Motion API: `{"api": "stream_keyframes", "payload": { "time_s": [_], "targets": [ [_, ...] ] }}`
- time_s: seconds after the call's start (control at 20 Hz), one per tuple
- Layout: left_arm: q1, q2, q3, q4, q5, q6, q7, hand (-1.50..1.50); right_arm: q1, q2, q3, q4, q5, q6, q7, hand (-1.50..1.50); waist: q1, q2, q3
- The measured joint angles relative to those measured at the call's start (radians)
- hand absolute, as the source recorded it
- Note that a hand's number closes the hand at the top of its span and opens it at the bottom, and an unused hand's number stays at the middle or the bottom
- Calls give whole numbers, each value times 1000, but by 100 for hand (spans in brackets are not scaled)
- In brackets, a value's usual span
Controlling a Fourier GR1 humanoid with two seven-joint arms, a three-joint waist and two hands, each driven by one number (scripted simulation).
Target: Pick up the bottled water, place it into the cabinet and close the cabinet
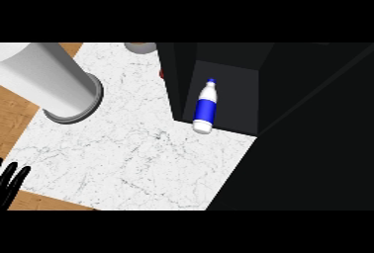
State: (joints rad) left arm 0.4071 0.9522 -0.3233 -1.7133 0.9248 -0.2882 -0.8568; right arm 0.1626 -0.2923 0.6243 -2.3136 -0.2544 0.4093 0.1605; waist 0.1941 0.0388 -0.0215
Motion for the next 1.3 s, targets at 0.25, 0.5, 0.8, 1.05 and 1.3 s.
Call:
{"api": "stream_keyframes", "payload": {
  "time_s": [0.25,0.5,0.8,1.05,1.3],
  "targets": [
    [7,5,13,3,15,-8,8,-150,-133,88,-47,139,-126,0,56,150,-4,-9,0],
    [22,12,34,14,35,-15,13,-150,-279,183,-154,292,-141,-79,98,150,-29,-17,5],
    [32,8,46,29,51,-34,22,-150,-530,268,-311,570,-62,-253,156,150,-61,-15,13],
    [41,17,66,33,61,-54,34,-150,-725,284,-396,810,-26,-304,143,150,-80,-25,22],
    [52,10,75,22,54,-63,40,-150,-783,291,-403,920,-23,-269,108,150,-104,-50,30]
  ]
}}
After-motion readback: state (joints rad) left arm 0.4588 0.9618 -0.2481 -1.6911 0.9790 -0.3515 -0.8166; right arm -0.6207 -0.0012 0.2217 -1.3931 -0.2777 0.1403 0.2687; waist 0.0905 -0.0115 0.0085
